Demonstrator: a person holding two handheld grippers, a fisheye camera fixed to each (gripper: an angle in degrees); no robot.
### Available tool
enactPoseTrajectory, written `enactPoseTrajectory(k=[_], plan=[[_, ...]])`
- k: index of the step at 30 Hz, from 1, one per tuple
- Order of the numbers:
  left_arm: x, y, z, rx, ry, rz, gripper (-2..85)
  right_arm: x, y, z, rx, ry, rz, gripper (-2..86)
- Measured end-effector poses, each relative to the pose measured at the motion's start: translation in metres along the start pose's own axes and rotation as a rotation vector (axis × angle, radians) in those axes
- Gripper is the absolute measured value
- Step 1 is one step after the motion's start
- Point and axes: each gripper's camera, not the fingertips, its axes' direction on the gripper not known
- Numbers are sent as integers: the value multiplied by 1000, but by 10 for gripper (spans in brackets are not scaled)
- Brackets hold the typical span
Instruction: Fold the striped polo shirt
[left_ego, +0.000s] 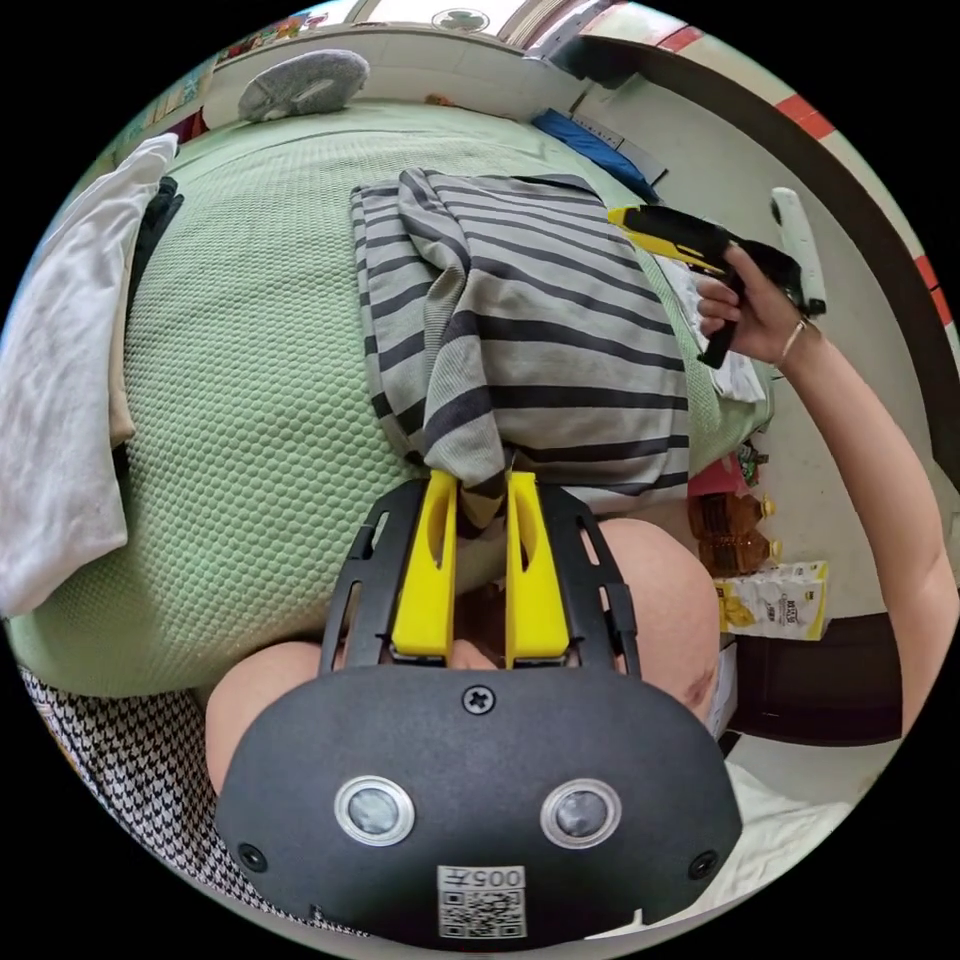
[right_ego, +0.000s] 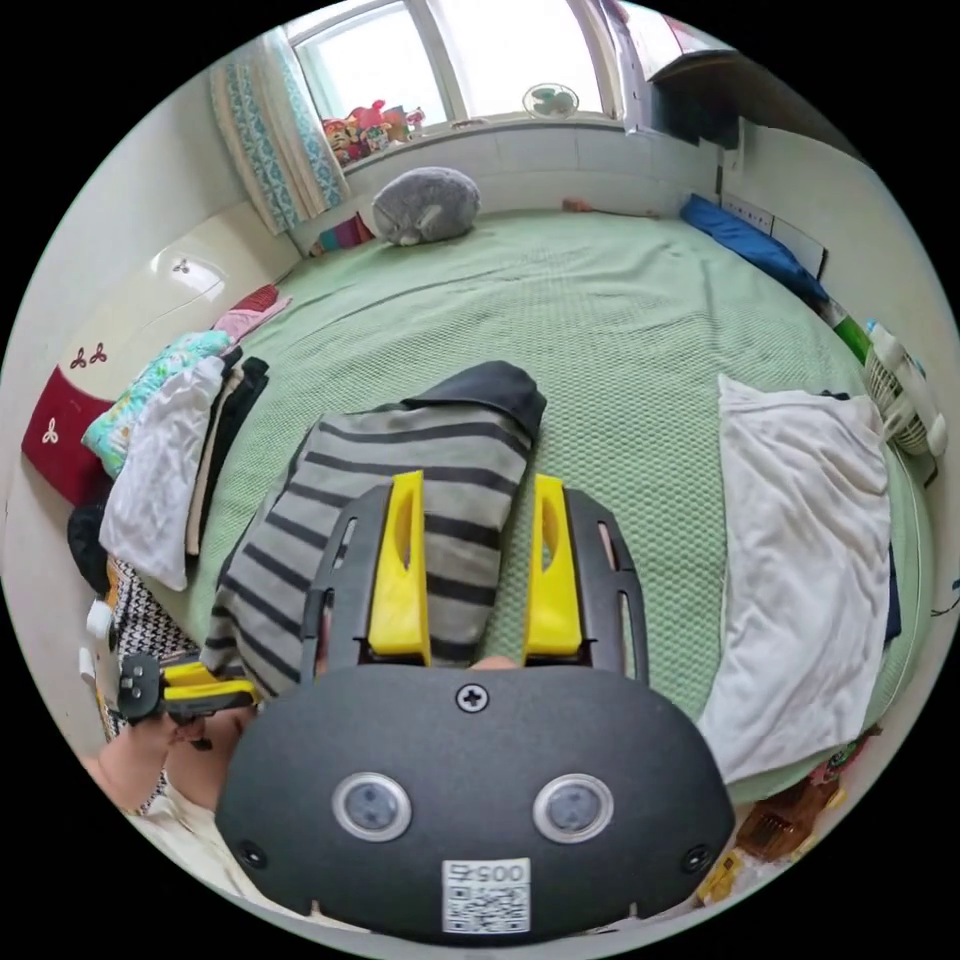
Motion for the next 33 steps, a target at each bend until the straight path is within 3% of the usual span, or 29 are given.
enactPoseTrajectory(k=[6, 11, 22, 33], plan=[[1, 2, -14, -9, -22, 38, 75, -8, -6, 30, -90, 23, 10, 107], [-10, 7, -29, -1, 67, 28, 59, -24, 1, 10, -90, -4, 18, 20], [7, 73, -158, 242, 123, 66, 54, -141, 13, -145, 140, 169, -197, 2], [-32, 153, -306, 447, 26, 40, 55, -283, 7, -232, 332, 98, -384, 0]])
